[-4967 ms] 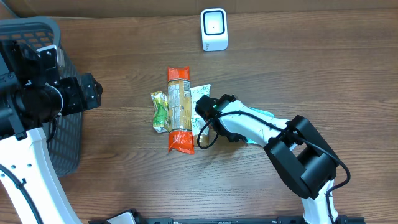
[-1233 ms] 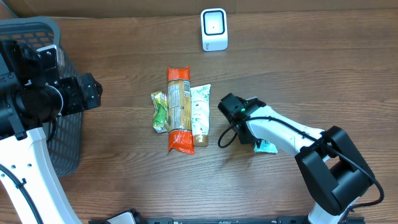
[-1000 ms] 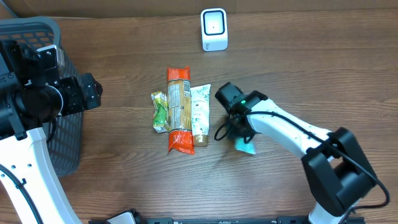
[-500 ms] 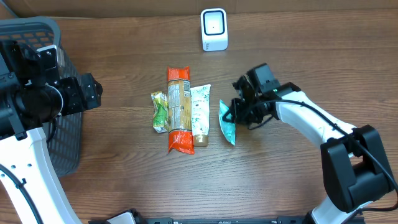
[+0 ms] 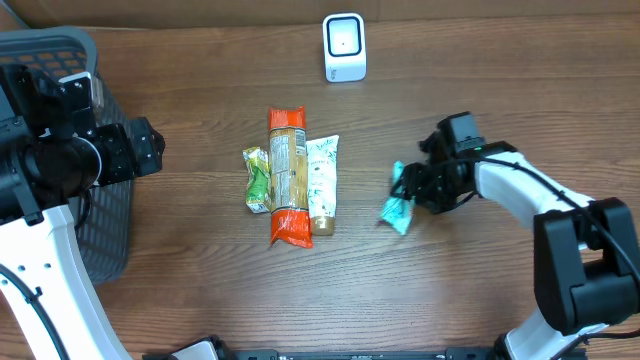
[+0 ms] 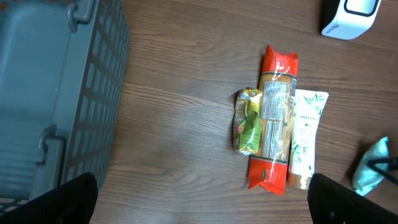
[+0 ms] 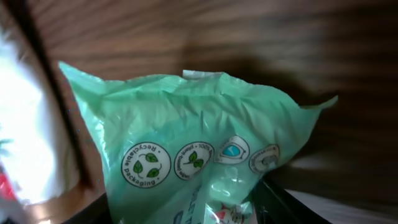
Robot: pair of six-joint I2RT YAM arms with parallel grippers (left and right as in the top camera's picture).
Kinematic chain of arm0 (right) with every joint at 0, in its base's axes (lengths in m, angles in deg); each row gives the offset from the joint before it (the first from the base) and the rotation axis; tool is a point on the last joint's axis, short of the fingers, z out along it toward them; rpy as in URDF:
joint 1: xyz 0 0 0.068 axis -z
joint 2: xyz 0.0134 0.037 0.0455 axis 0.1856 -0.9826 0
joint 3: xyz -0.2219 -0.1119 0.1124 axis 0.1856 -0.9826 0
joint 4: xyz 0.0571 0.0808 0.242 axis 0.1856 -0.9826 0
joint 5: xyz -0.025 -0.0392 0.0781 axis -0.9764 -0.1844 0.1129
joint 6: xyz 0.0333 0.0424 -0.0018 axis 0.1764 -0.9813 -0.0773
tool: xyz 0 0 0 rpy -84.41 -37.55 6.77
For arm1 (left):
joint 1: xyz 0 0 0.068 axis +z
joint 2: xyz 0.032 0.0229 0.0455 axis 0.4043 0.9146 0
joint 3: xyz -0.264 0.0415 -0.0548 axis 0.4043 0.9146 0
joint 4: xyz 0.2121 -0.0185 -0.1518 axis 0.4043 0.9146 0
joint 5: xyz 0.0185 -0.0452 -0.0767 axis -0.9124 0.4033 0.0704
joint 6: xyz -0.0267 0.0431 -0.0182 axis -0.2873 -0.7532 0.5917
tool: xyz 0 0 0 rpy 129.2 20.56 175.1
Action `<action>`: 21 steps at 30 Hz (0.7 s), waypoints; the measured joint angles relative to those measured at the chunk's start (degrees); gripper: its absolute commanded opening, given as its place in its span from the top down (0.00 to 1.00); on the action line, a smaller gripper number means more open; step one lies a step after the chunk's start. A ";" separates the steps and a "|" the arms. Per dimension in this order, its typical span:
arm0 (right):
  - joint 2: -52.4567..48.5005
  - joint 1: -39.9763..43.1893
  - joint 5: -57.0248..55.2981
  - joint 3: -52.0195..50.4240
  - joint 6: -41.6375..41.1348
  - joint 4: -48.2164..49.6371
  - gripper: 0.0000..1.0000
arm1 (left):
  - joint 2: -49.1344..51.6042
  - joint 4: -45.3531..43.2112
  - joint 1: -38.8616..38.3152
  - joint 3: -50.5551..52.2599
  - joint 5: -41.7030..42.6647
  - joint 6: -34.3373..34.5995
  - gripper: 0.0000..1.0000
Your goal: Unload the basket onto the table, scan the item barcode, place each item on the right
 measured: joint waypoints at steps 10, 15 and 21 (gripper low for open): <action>0.24 4.26 -7.04 1.79 2.51 -6.08 0.65 | 0.00 0.00 0.00 0.00 0.00 0.00 0.00; 0.68 3.26 -8.79 2.75 3.34 -7.26 0.96 | 0.00 0.00 0.00 0.00 0.00 0.00 0.00; 1.07 3.17 -8.70 4.72 4.79 -11.98 0.96 | 0.00 0.00 0.00 0.00 0.00 0.00 0.00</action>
